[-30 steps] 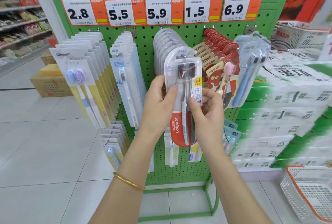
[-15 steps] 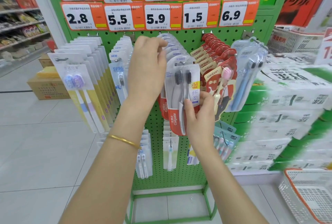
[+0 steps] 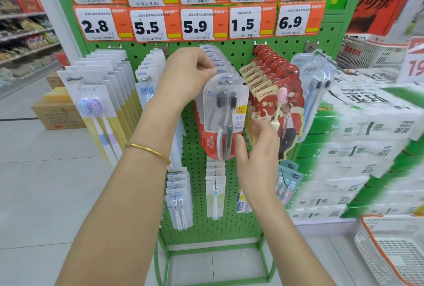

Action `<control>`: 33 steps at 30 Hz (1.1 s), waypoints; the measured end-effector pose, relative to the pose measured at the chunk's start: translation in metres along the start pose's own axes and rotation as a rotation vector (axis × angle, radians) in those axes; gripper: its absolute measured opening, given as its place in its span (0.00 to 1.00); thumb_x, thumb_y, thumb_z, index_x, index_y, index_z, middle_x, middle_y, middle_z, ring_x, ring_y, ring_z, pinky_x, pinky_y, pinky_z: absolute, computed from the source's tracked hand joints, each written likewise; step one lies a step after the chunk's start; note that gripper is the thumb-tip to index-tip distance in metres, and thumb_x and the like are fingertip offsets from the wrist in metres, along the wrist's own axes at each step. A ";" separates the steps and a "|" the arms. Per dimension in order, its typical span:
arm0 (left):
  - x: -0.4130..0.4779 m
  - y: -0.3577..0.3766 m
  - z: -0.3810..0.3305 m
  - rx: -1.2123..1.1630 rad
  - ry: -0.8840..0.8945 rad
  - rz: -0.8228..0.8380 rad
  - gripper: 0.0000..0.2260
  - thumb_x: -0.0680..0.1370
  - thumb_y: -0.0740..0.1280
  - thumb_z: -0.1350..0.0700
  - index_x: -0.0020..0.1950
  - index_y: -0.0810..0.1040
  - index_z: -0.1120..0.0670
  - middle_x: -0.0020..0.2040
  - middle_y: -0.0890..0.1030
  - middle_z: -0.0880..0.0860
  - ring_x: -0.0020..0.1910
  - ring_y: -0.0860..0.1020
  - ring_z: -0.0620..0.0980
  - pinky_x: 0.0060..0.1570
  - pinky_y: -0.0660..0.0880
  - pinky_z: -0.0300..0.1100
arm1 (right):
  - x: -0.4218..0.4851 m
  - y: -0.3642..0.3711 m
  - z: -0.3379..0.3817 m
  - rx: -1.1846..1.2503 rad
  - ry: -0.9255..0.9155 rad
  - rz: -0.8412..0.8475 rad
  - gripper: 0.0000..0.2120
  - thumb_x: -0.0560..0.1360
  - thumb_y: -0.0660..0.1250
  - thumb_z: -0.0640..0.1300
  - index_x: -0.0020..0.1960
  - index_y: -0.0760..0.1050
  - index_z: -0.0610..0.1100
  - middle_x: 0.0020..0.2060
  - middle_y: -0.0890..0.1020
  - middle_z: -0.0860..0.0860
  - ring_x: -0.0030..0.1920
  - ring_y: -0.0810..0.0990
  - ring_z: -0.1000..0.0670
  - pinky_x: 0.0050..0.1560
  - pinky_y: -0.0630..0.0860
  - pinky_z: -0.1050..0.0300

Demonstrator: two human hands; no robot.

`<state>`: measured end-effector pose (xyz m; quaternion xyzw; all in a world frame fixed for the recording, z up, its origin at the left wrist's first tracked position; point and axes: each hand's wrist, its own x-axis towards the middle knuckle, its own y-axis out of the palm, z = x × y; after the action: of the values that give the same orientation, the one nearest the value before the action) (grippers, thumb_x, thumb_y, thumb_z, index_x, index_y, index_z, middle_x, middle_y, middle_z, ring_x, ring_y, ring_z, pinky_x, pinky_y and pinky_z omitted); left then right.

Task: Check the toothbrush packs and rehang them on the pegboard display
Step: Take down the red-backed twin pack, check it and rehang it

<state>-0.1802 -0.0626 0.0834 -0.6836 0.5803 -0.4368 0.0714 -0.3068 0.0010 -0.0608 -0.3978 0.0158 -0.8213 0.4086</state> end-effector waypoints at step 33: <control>-0.112 -0.005 0.007 0.285 -0.161 -0.235 0.06 0.80 0.62 0.55 0.48 0.75 0.56 0.50 0.76 0.56 0.45 0.75 0.56 0.43 0.71 0.49 | -0.042 -0.014 -0.009 0.036 0.019 0.171 0.19 0.77 0.64 0.41 0.65 0.66 0.37 0.57 0.72 0.45 0.59 0.70 0.47 0.60 0.67 0.56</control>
<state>-0.1658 0.0320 0.0250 -0.7624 0.4213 -0.4637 0.1620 -0.3068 0.0364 -0.0893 -0.3796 0.0386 -0.7875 0.4840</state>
